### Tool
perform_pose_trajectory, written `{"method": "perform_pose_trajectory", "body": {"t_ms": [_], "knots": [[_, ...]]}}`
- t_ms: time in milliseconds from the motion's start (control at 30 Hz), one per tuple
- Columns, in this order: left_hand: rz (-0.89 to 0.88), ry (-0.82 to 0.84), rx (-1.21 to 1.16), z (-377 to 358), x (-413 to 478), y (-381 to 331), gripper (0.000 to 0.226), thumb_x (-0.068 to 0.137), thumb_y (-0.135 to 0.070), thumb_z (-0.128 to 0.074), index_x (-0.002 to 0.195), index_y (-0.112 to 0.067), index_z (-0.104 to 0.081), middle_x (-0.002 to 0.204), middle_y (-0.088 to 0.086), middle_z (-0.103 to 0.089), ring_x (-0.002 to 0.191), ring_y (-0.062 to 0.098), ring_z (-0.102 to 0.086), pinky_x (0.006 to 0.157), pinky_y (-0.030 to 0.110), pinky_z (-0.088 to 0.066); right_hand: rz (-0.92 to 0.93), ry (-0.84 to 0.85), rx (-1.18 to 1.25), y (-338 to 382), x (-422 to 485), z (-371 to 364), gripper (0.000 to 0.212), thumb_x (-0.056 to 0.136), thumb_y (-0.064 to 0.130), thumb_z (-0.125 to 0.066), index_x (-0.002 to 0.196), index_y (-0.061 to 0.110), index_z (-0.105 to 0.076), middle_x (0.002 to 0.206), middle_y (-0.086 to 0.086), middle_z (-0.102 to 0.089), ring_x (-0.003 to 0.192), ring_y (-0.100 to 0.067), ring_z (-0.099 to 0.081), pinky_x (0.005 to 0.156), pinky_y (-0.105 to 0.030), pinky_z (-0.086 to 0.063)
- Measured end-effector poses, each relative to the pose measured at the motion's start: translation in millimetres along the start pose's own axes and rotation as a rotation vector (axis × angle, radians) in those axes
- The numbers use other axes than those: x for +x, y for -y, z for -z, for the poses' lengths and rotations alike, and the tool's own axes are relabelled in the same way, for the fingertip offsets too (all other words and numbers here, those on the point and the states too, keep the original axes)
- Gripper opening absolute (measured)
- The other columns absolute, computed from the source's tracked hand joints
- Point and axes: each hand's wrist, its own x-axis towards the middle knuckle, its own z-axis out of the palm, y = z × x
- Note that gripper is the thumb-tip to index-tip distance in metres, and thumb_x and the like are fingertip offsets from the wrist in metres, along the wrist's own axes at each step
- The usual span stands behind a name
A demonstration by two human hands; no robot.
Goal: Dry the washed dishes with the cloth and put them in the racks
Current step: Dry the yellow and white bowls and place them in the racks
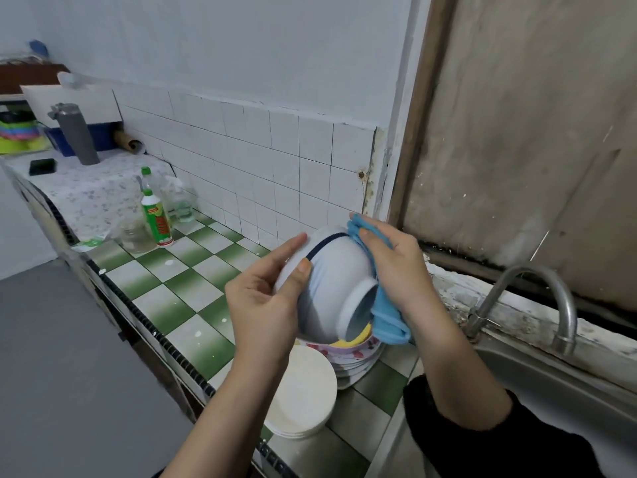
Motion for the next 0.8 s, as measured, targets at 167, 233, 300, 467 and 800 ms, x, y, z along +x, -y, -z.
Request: {"method": "perform_pose_trajectory", "body": {"t_ms": [167,233,300,467,800], "knots": [[-0.035,0.017,0.091,-5,4,-3,0.035,0.080,0.000,-0.069,0.091,-0.033,-0.072,0.090,-0.018,-0.074,0.087,0.000,-0.068,0.081,0.021,-0.053,0.459,0.017,-0.226,14,-36,-23,0.032,0.098,0.022,-0.051,0.128,0.027,-0.062,0.128,0.014,-0.062,0.129,0.000,-0.050,0.113,-0.024,-0.033],[-0.018,0.021,0.056,-6,3,-2,0.035,0.078,0.005,-0.068,0.092,-0.028,-0.072,0.088,-0.015,-0.075,0.083,0.000,-0.068,0.076,0.018,-0.053,0.617,0.029,-0.347,11,-45,-32,0.036,0.097,0.024,-0.047,0.131,0.023,-0.061,0.136,0.002,-0.060,0.136,-0.011,-0.045,0.117,-0.032,-0.030],[0.008,0.002,-0.004,-3,1,0,0.036,0.080,0.011,-0.067,0.091,-0.023,-0.073,0.085,-0.014,-0.075,0.081,0.000,-0.069,0.073,0.016,-0.052,0.539,0.003,-0.225,12,-39,-27,0.033,0.097,0.024,-0.048,0.126,0.029,-0.062,0.131,0.011,-0.062,0.132,-0.006,-0.048,0.112,-0.028,-0.036],[-0.002,0.011,-0.199,4,-2,-3,0.030,0.069,-0.001,-0.069,0.082,-0.025,-0.080,0.087,-0.004,-0.076,0.081,0.007,-0.070,0.069,0.019,-0.052,0.086,-0.086,0.304,5,-20,-1,0.026,0.094,0.019,-0.053,0.111,0.030,-0.069,0.115,0.011,-0.071,0.114,-0.007,-0.062,0.098,-0.025,-0.047],[0.122,0.080,-0.192,7,-3,2,0.022,0.080,-0.024,-0.056,0.099,-0.021,-0.067,0.081,-0.006,-0.072,0.072,0.010,-0.063,0.061,0.024,-0.049,-0.235,-0.143,0.490,-6,-11,16,0.034,0.098,0.012,-0.047,0.082,0.023,-0.075,0.076,0.010,-0.072,0.072,-0.005,-0.065,0.070,-0.023,-0.047]]}}
